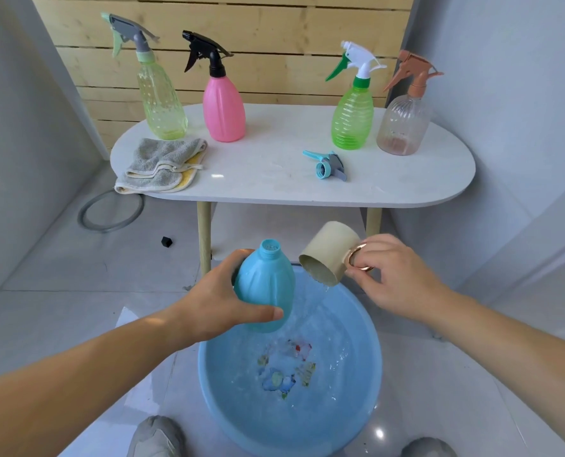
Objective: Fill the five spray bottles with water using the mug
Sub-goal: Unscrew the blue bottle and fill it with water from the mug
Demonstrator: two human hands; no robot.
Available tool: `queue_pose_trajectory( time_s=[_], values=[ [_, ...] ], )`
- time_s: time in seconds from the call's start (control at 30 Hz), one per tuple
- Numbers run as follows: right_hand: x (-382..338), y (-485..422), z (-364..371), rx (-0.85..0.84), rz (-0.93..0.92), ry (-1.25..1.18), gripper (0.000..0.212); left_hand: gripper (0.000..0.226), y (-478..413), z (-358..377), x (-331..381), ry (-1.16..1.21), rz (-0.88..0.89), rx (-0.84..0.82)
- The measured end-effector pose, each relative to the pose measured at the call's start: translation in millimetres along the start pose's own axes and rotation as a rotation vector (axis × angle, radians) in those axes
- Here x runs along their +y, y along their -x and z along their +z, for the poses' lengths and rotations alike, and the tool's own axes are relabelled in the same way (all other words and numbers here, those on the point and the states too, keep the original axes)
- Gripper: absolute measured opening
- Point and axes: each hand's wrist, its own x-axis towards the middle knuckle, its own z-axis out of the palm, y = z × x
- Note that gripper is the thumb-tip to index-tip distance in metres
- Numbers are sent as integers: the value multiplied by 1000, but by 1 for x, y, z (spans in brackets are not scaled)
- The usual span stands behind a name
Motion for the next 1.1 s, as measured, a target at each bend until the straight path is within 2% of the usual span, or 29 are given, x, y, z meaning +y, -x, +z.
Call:
queue_pose_trajectory(
  time_s=[0.1,0.3,0.4,0.47,0.53,0.6,0.7,0.83,0.93,1.1],
  values=[
    [4,-2,-5,12,-113,88,35,83,0,1,1,5,2,-2],
    [-9,-9,-16,106,-359,374,30,84,2,1,4,4,7,-6],
    [-14,-11,-17,119,-416,456,32,84,3,1,4,16,6,-5],
    [-15,-10,-15,100,-404,413,30,83,4,1,7,14,9,0],
    [-17,-10,-16,102,-281,209,27,80,4,1,10,17,10,17],
    [-22,-13,-24,146,-5,-69,24,79,3,-1,12,25,11,37],
    [-17,-24,-44,236,437,-346,26,83,1,-4,15,50,13,50],
    [12,-51,-75,485,724,-909,28,87,-4,-6,22,84,25,52],
    [44,-70,-92,602,838,-966,24,93,-11,-3,29,93,41,58],
    [90,-91,-92,599,945,-953,15,90,-25,8,36,95,62,43]
  ],
)
